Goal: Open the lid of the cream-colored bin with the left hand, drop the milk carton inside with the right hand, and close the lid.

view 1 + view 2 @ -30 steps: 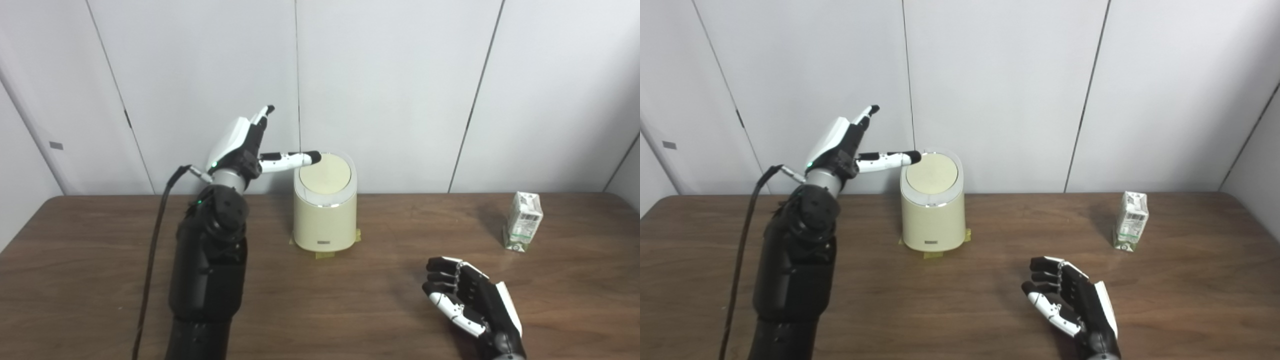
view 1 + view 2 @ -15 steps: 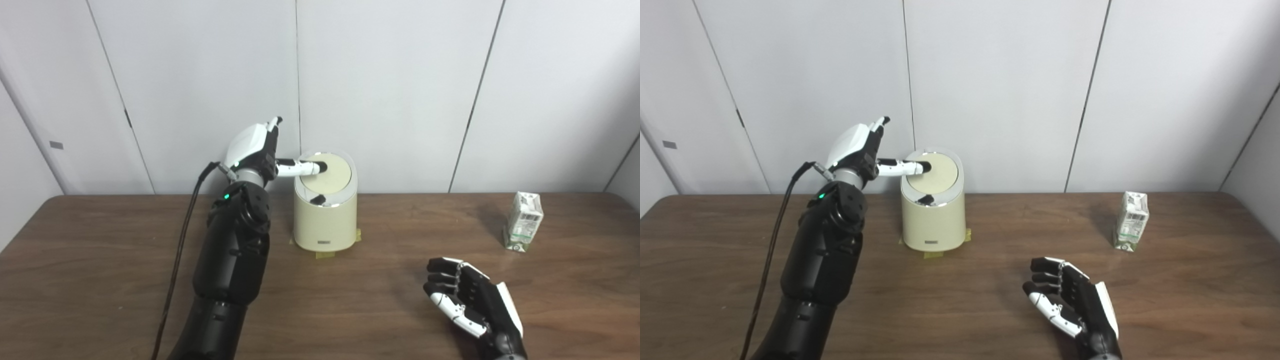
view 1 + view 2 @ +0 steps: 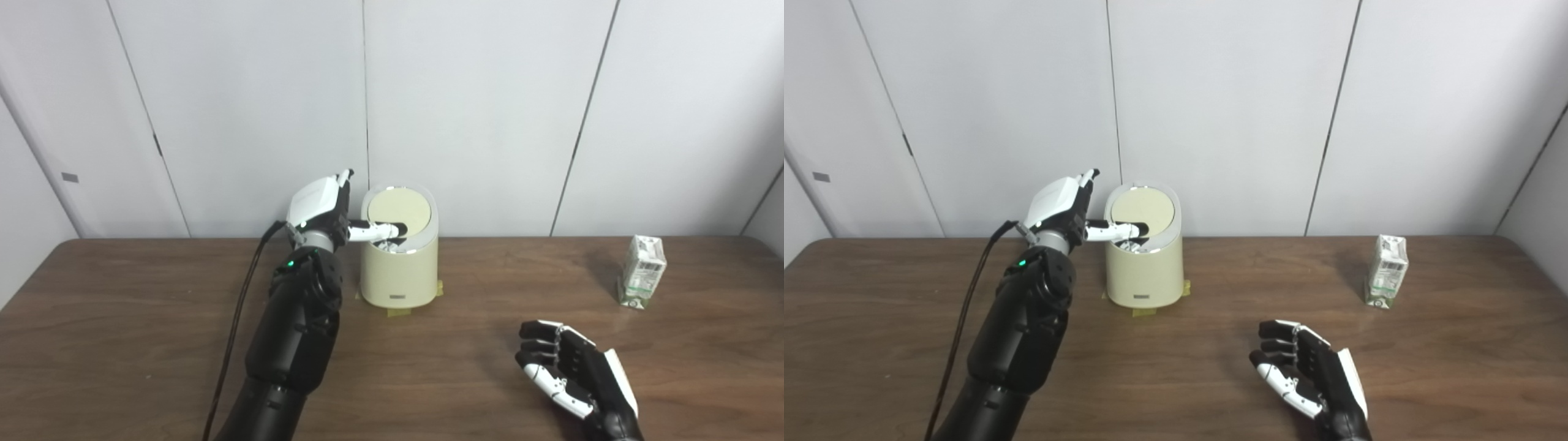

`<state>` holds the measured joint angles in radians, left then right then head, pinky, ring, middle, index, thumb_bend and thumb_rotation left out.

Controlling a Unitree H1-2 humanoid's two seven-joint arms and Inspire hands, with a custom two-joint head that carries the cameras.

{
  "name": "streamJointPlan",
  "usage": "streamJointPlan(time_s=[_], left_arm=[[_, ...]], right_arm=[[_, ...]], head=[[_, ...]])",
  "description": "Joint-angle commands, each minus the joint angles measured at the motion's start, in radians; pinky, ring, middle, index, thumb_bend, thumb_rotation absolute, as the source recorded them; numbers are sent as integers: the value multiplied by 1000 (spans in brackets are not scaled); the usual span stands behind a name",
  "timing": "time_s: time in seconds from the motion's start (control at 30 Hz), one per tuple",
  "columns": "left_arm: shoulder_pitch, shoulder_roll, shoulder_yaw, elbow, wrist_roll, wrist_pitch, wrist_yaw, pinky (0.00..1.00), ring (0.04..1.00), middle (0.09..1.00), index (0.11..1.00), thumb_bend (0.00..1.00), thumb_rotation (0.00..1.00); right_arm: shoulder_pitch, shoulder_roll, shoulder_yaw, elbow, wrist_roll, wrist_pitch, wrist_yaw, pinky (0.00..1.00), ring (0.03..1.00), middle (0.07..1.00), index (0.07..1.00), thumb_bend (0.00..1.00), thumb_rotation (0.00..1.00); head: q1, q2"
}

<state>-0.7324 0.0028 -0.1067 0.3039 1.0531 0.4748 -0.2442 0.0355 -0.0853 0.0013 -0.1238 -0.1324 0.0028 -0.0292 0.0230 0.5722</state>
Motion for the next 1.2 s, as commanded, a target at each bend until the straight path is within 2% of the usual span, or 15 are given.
streamJointPlan(time_s=[0.0,0.1,0.2,0.27,0.47,0.57,0.7,0.8,0.87,0.97,1.17], left_arm=[[-60,-4,-3,-7,-2,-5,26,1000,1000,1000,1000,990,595],[-63,-12,0,12,2,-5,43,1000,1000,1000,1000,989,585],[-66,-15,1,29,12,-5,59,1000,1000,1000,1000,972,529],[-70,-15,4,38,19,-5,65,1000,1000,1000,1000,914,477],[-78,-8,-3,49,34,-5,73,1000,1000,1000,1000,822,552],[-83,-7,-7,49,37,-5,71,1000,1000,1000,1000,806,582],[-89,-13,-2,48,38,-5,72,1000,1000,1000,1000,792,678],[-94,-14,-1,46,44,-5,74,1000,1000,1000,1000,728,783],[-96,-11,-5,44,44,-5,75,1000,1000,1000,1000,682,811],[-100,-8,-6,43,48,-5,71,1000,1000,1000,1000,646,777],[-101,1,-13,45,37,-5,70,1000,1000,1000,1000,680,676]], right_arm=[[-20,-3,2,-34,-5,-31,2,560,647,677,646,293,311],[-18,2,3,-45,-7,-13,0,573,652,681,651,299,328],[-17,1,4,-44,-10,-20,-1,573,655,679,649,304,331],[-17,1,3,-43,0,-25,4,572,653,682,650,301,330],[-17,-1,5,-45,4,-26,9,574,652,681,652,289,300],[-17,0,3,-41,9,-24,9,578,655,683,655,299,327],[-18,2,3,-40,10,-21,10,582,657,683,655,297,310],[-18,7,3,-37,13,-22,10,590,657,682,654,303,309],[-18,9,3,-37,12,-22,9,589,654,680,653,303,310],[-18,10,5,-39,10,-21,10,590,656,682,654,298,299],[-17,10,5,-41,6,-24,9,585,654,679,652,301,303]], head=[[-1,1],[-1,3],[0,3],[0,4],[0,4],[1,3],[-1,2],[0,1],[-2,2],[-2,2],[-4,5]])
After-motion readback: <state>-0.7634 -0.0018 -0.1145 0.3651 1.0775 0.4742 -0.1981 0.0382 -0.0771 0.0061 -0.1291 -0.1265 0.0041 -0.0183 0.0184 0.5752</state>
